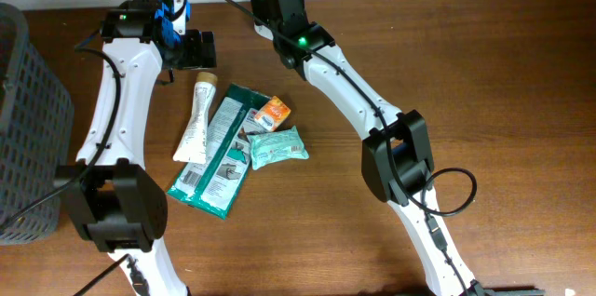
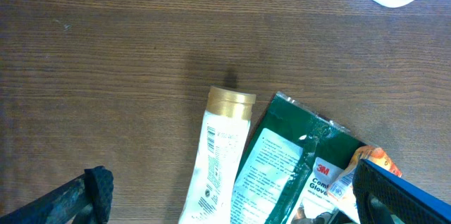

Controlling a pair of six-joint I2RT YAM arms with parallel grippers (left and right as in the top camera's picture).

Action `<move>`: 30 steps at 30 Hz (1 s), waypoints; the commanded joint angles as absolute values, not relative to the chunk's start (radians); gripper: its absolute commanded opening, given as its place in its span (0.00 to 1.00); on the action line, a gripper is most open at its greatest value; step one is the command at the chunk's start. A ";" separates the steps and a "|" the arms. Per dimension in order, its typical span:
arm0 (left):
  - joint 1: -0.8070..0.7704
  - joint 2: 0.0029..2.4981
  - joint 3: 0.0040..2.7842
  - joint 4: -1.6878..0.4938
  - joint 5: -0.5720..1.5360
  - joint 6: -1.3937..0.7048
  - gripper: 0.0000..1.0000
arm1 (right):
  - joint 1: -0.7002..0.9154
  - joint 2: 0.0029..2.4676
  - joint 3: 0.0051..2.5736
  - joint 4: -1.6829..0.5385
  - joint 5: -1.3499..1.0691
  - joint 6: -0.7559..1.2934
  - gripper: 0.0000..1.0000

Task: Scan the item barcode
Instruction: 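Raise the jar up under the white scanner with the right gripper, then carry the jar right and set it down on the table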

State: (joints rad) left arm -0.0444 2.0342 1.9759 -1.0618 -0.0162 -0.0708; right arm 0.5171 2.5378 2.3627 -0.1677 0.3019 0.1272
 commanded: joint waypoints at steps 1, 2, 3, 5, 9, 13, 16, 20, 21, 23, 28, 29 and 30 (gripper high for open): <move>-0.041 2.006 1.995 -1.061 -0.023 -0.058 0.99 | 0.493 2.533 2.369 -0.146 0.330 0.104 0.25; -0.041 2.006 1.995 -1.061 -0.023 -0.058 1.00 | 0.490 2.533 2.369 -0.149 0.330 0.104 0.25; -0.041 2.006 1.995 -1.061 -0.023 -0.058 0.99 | 0.490 2.533 2.369 -0.150 0.330 0.104 0.25; -0.041 2.006 1.995 -1.061 -0.023 -0.059 0.99 | 0.490 2.532 2.370 -0.157 0.330 0.104 0.25; -0.041 2.006 1.995 -1.061 -0.023 -0.059 0.99 | 0.490 2.501 2.370 -0.189 0.326 0.105 0.25; -0.041 2.006 1.995 -1.061 -0.023 -0.059 0.99 | 0.486 2.394 2.370 -0.328 0.315 0.105 0.25; -0.041 2.006 1.995 -1.061 -0.023 -0.059 0.99 | 0.474 2.306 2.370 -0.495 0.231 0.119 0.25; -0.041 2.006 1.995 -1.061 -0.023 -0.058 0.99 | 0.432 2.196 2.370 -0.759 0.083 0.227 0.25; -0.041 2.006 1.995 -1.061 -0.023 -0.058 0.99 | 0.413 2.172 2.370 -0.836 0.023 0.252 0.25; -0.041 2.006 1.995 -1.061 -0.023 -0.058 0.99 | 0.374 2.145 2.370 -0.982 -0.068 0.303 0.25; -0.041 2.006 1.995 -1.061 -0.023 -0.058 0.99 | 0.260 2.151 2.370 -1.358 -0.091 0.316 0.25; -0.041 2.006 1.995 -1.061 -0.023 -0.058 0.99 | 0.242 2.155 2.366 -1.398 -0.066 0.316 0.25; -0.041 2.006 1.995 -1.061 -0.023 -0.058 0.99 | 0.216 2.161 2.362 -1.439 -0.037 0.316 0.25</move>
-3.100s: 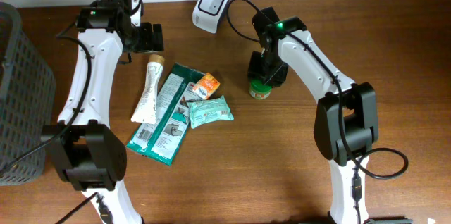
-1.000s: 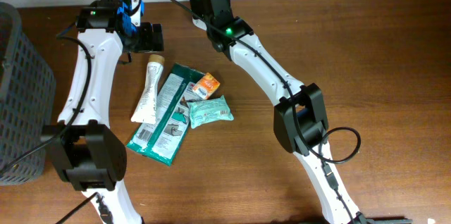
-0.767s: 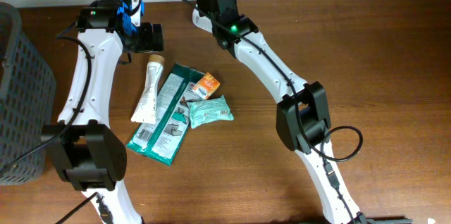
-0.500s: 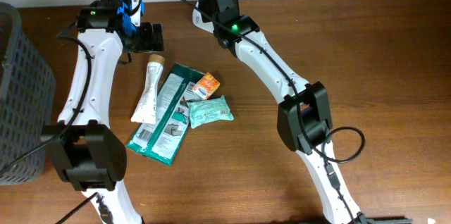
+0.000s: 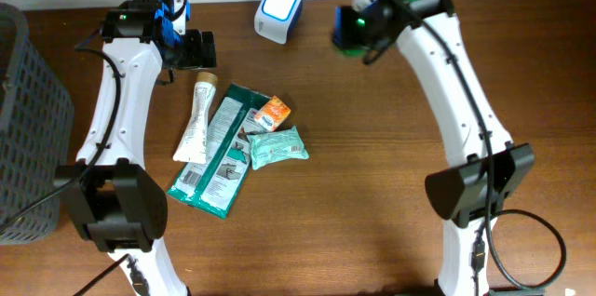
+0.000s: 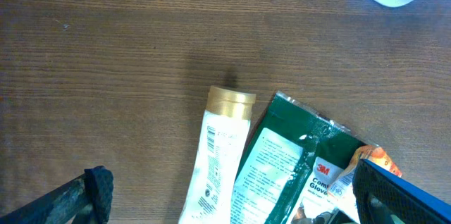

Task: Scan the item barcode
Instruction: 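Carry the jar right and set it down on the table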

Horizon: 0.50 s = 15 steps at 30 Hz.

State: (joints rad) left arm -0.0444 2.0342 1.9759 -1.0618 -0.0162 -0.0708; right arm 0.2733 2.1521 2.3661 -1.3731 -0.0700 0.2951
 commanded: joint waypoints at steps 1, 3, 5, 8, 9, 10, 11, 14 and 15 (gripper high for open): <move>-0.041 2.006 1.995 -1.061 -0.023 -0.058 0.99 | 0.193 2.165 2.358 -1.467 -0.015 0.316 0.25; -0.041 2.006 1.995 -1.061 -0.023 -0.058 0.99 | 0.140 2.168 2.327 -1.481 0.022 0.315 0.25; -0.041 2.006 1.995 -1.061 -0.023 -0.058 1.00 | 0.087 2.169 2.274 -1.470 0.032 0.315 0.25; -0.041 2.006 1.995 -1.061 -0.023 -0.058 0.99 | 0.017 2.169 2.156 -1.411 0.035 0.304 0.25; -0.041 2.006 1.995 -1.061 -0.023 -0.058 0.99 | -0.009 2.169 2.108 -1.375 0.035 0.304 0.25; -0.041 2.006 1.995 -1.061 -0.023 -0.058 0.99 | -0.033 2.169 2.062 -1.334 0.035 0.299 0.25; -0.041 2.006 1.995 -1.061 -0.023 -0.058 1.00 | -0.060 2.169 2.011 -1.277 0.035 0.286 0.25; -0.041 2.006 1.995 -1.061 -0.023 -0.058 0.99 | -0.105 2.169 1.921 -1.169 0.035 0.256 0.25; -0.041 2.006 1.995 -1.061 -0.023 -0.058 0.99 | -0.114 2.169 1.901 -1.144 0.035 0.239 0.25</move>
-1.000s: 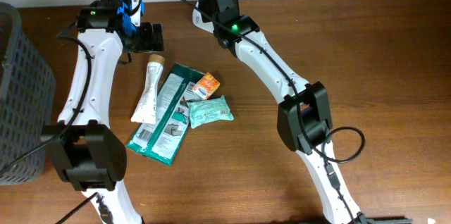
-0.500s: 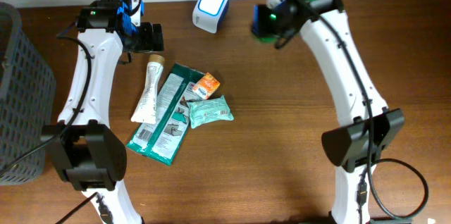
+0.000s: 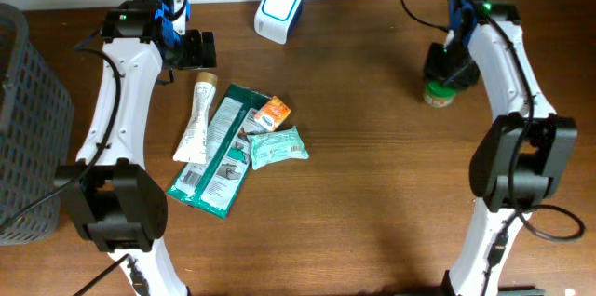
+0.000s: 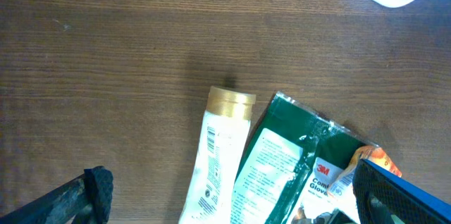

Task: Scan the item barcode
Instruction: 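Carry the jar right and set it down on the table, then move the right gripper over to the light-green packet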

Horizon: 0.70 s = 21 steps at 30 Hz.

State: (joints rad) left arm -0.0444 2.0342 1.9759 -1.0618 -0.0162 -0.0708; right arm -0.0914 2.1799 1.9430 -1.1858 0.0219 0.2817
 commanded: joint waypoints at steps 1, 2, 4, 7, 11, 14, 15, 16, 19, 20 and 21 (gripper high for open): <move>-0.041 2.006 1.995 -1.061 -0.023 -0.059 0.99 | -0.117 2.169 1.889 -1.127 0.035 0.232 0.25; -0.041 2.006 1.995 -1.061 -0.023 -0.058 0.99 | -0.118 2.169 1.883 -1.120 0.035 0.216 0.30; -0.041 2.006 1.995 -1.061 -0.023 -0.058 0.99 | -0.118 2.169 1.883 -1.122 0.035 0.213 0.52; -0.041 2.006 1.995 -1.061 -0.023 -0.058 0.99 | -0.118 2.169 1.883 -1.133 0.018 0.213 0.75; -0.041 2.006 1.995 -1.061 -0.023 -0.058 0.99 | -0.119 2.168 1.936 -1.187 0.008 0.193 0.86; -0.041 2.006 1.995 -1.061 -0.023 -0.058 0.99 | -0.118 2.168 2.049 -1.288 0.007 0.182 0.88; -0.041 2.006 1.995 -1.061 -0.023 -0.059 0.99 | -0.116 2.167 2.101 -1.335 -0.001 0.163 0.88; -0.041 2.006 1.995 -1.061 -0.023 -0.058 0.99 | -0.112 2.166 2.152 -1.380 -0.028 0.135 0.88; -0.041 2.006 1.995 -1.061 -0.023 -0.058 0.99 | -0.084 2.166 2.281 -1.503 -0.231 0.038 0.82; -0.041 2.006 1.995 -1.061 -0.023 -0.058 0.99 | -0.060 2.166 2.293 -1.527 -0.327 0.002 0.79; -0.041 2.006 1.995 -1.061 -0.023 -0.058 0.99 | -0.039 2.166 2.292 -1.535 -0.368 0.000 0.77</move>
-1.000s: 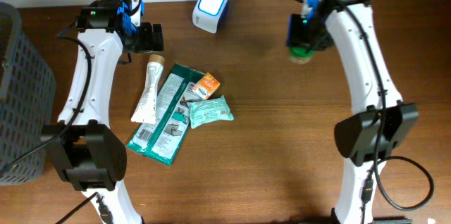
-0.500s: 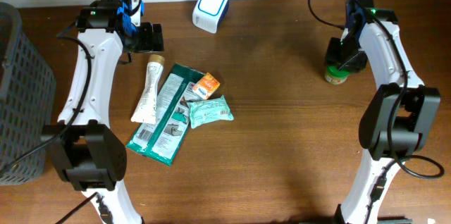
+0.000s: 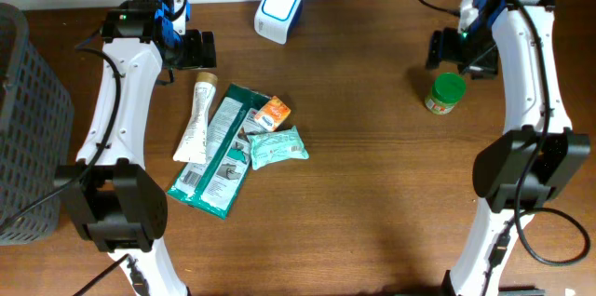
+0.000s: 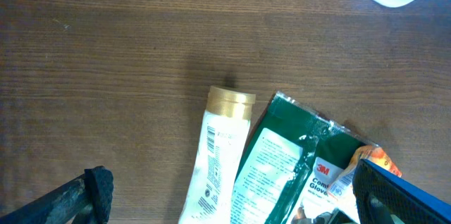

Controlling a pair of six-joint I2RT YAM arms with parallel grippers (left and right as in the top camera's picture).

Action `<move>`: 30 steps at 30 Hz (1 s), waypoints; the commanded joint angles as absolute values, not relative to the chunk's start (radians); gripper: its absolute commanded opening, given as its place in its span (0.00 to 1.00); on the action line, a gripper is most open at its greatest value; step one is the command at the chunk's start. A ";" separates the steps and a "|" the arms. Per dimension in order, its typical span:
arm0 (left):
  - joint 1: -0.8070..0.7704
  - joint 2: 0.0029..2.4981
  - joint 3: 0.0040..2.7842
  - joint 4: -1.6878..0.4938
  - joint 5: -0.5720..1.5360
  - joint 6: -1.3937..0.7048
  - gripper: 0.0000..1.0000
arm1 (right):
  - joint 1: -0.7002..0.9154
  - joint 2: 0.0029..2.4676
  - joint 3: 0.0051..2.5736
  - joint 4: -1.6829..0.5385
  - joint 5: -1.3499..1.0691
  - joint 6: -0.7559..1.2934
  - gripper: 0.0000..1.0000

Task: Scan the item barcode
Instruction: 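Move the right gripper over to the light-green packet, then grasp the light-green packet with the right gripper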

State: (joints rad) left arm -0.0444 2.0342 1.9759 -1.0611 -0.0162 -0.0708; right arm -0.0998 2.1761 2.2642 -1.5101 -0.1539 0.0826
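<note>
The white barcode scanner (image 3: 278, 10) stands at the table's back; its corner shows in the left wrist view. A green-lidded jar (image 3: 445, 92) stands upright at the right, free. My right gripper (image 3: 463, 52) hovers just behind it, apart from it, jaws spread. My left gripper (image 3: 191, 51) hangs open behind a pile: a white tube with a gold cap (image 4: 215, 160), a green glove packet (image 4: 282, 175), an orange packet (image 3: 273, 112) and a teal pack (image 3: 277, 147). The left fingertips (image 4: 95, 185) hold nothing.
A dark mesh basket (image 3: 28, 119) stands at the left edge. Bare brown tabletop (image 3: 372, 194) lies between the pile and the jar.
My right gripper was down on the green-lidded jar; now it is off the jar and a little farther back, with the jar standing alone. The left arm has not moved.
My right arm first reached over the scanner at the back, hiding it. Then it was to the right of the scanner. Then it was at the far right, down on the jar on the table. Now it is clear of the jar. The left gripper stayed open throughout.
</note>
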 commanded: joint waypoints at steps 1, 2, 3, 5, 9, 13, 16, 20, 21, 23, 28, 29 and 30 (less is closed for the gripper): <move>-0.041 2.006 1.995 -1.061 -0.023 -0.058 0.99 | -0.014 2.167 2.281 -1.533 -0.383 -0.001 0.77; -0.041 2.006 1.995 -1.061 -0.023 -0.059 0.99 | 0.019 2.167 2.265 -1.522 -0.385 -0.001 0.77; -0.041 2.006 1.995 -1.061 -0.023 -0.059 0.99 | 0.049 2.167 2.248 -1.508 -0.385 0.000 0.77; -0.041 2.006 1.995 -1.061 -0.023 -0.058 0.99 | 0.118 2.167 2.191 -1.457 -0.385 0.000 0.75; -0.041 2.006 1.995 -1.061 -0.023 -0.058 0.99 | 0.242 2.167 2.030 -1.329 -0.396 0.028 0.73; -0.041 2.006 1.995 -1.061 -0.023 -0.058 0.99 | 0.345 2.167 1.846 -1.131 -0.525 0.062 0.62; -0.041 2.006 1.995 -1.061 -0.023 -0.059 0.99 | 0.421 2.167 1.764 -0.985 -0.585 0.094 0.58; -0.041 2.006 1.995 -1.061 -0.023 -0.058 0.99 | 0.530 2.174 1.763 -0.842 -0.511 0.249 0.38; -0.041 2.006 1.995 -1.061 -0.023 -0.059 0.99 | 0.557 2.186 1.763 -0.800 -0.433 0.360 0.38; -0.041 2.006 1.995 -1.061 -0.023 -0.058 0.99 | 0.582 2.210 1.763 -0.745 -0.408 0.446 0.38; -0.041 2.006 1.995 -1.061 -0.023 -0.058 0.99 | 0.611 2.246 1.763 -0.713 -0.389 0.551 0.34; -0.041 2.006 1.995 -1.061 -0.023 -0.059 0.99 | 0.615 2.246 1.763 -0.723 -0.395 0.551 0.34; -0.041 2.006 1.995 -1.061 -0.023 -0.058 0.99 | 0.620 2.246 1.763 -0.746 -0.395 0.551 0.34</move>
State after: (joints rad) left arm -0.0444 2.0342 1.9759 -1.0618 -0.0162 -0.0708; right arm 0.6064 2.2292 1.7645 -0.7166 -0.4145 0.4980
